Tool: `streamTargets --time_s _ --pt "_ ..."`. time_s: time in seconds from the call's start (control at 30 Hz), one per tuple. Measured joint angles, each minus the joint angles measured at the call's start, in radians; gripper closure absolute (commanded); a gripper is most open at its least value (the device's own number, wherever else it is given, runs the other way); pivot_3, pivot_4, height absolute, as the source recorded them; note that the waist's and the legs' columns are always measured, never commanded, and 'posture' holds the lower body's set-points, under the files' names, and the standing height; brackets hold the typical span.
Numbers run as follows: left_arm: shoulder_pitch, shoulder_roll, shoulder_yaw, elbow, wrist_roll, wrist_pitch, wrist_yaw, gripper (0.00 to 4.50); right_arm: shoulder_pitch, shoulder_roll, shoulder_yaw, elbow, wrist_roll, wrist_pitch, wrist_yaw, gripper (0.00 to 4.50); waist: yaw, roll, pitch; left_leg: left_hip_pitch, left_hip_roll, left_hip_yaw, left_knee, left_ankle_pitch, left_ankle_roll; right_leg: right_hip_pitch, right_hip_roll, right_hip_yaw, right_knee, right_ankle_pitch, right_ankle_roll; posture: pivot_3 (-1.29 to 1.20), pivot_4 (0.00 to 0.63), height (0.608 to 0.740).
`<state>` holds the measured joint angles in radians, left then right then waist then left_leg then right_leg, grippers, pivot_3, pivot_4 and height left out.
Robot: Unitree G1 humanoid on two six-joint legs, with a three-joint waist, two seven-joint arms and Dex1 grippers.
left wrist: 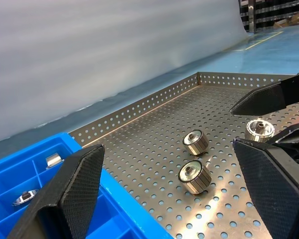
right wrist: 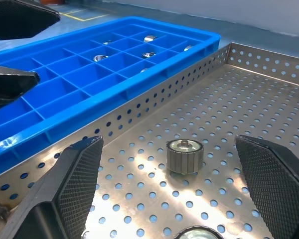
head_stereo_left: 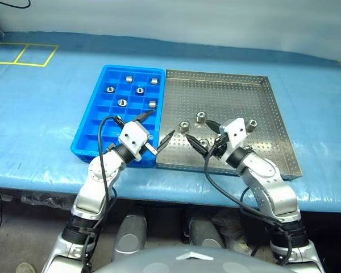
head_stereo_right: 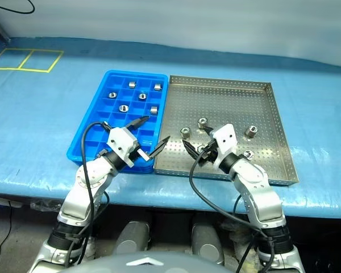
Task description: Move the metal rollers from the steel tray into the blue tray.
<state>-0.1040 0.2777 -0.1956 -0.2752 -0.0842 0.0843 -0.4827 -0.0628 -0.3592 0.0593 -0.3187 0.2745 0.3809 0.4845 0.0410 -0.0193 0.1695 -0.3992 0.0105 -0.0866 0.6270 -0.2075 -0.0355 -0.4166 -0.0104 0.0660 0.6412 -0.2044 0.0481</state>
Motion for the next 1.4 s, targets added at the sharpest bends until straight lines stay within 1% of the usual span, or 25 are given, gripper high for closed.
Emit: streamTargets --time_s 0.1,0.33,0.47,0.6,0.73,0.83,0.9,0.97,1.1,1.3,1.4 --pt "-0.006 -0.001 0.001 0.002 -0.006 -0.005 -0.002 0.02 0.000 -0.014 0.000 0.000 -0.031 0.000 -0.012 0.04 0.000 0.000 0.000 0.000 0.000 0.000 0.000 0.000 0.000 0.000 0.000 0.000 0.000 0.000 0.000 0.16 0.150 0.740" --pt "-0.022 -0.011 -0.001 0.037 -0.005 -0.014 -0.001 0.02 -0.004 -0.013 0.000 0.000 -0.037 0.000 -0.017 0.04 -0.003 0.000 0.000 0.000 0.000 0.000 0.000 0.000 0.000 0.000 0.000 0.000 0.000 0.000 0.000 0.14 0.150 0.740" --pt "-0.062 -0.054 0.001 0.067 -0.008 0.005 0.016 0.02 -0.003 -0.012 -0.002 0.000 -0.046 0.000 -0.036 0.04 -0.001 0.000 0.000 0.000 0.000 0.000 0.001 0.000 0.000 0.001 0.000 0.000 0.000 0.000 0.001 0.14 0.150 0.740" --pt "-0.200 -0.117 -0.021 0.145 0.071 0.178 0.118 0.02 0.003 -0.010 0.001 0.000 -0.062 -0.002 -0.048 0.04 -0.003 0.000 0.000 0.000 -0.002 0.000 0.004 0.000 0.000 0.002 0.000 0.001 -0.001 0.002 0.004 0.13 0.150 0.740" --pt "-0.301 -0.167 -0.040 0.204 0.071 0.273 0.113 0.02 0.012 -0.003 0.008 0.002 -0.075 -0.002 -0.055 0.04 -0.014 0.000 0.000 -0.001 -0.001 0.000 0.003 0.000 0.001 0.001 0.001 0.001 -0.001 0.003 0.004 0.11 0.150 0.740" --pt "-0.401 -0.176 -0.041 0.242 0.064 0.414 0.100 0.02 0.020 0.006 0.014 0.001 -0.076 -0.002 -0.055 0.04 -0.019 0.000 0.000 -0.001 -0.001 -0.001 0.003 0.000 0.001 0.001 0.001 0.001 0.000 0.002 0.004 0.10 0.150 0.740" --pt "-0.456 -0.171 -0.041 0.264 0.056 0.511 0.080 0.02 0.035 0.010 0.016 0.001 -0.077 -0.002 -0.055 0.04 -0.026 0.000 0.000 -0.001 -0.001 -0.001 0.003 0.000 0.001 0.001 0.001 0.001 -0.001 0.002 0.004 0.09 0.150 0.740" --pt "-0.501 -0.137 -0.061 0.273 0.044 0.627 0.035 0.02 0.044 0.011 0.016 0.001 -0.078 -0.001 -0.056 0.04 -0.035 0.000 0.000 -0.001 -0.001 0.000 0.003 0.000 0.001 0.001 0.001 0.002 -0.001 0.003 0.004 0.09 0.150 0.740" --pt "-0.553 -0.074 -0.124 0.290 0.036 0.756 -0.052 0.02 0.049 0.008 0.021 0.001 -0.083 0.001 -0.048 0.04 -0.048 0.000 0.000 -0.001 -0.001 0.000 0.003 0.000 0.001 0.001 0.001 0.002 0.000 0.002 0.004 0.09 0.150 0.740" --pt "-0.671 -0.036 -0.178 0.377 0.043 0.786 -0.130 0.02 0.049 0.010 0.041 0.003 -0.095 0.000 -0.044 0.04 -0.052 0.000 0.000 -0.001 -0.001 0.000 0.003 0.000 0.001 0.001 0.001 0.002 0.000 0.003 0.004 0.09 0.150 0.740" --pt "-0.691 -0.024 -0.192 0.409 0.047 0.781 -0.151 0.02 0.049 0.014 0.042 0.004 -0.095 0.000 -0.044 0.04 -0.054 0.000 0.000 -0.001 -0.001 0.000 0.002 0.000 0.001 0.001 0.001 0.002 -0.001 0.002 0.004 0.07 0.150 0.740"
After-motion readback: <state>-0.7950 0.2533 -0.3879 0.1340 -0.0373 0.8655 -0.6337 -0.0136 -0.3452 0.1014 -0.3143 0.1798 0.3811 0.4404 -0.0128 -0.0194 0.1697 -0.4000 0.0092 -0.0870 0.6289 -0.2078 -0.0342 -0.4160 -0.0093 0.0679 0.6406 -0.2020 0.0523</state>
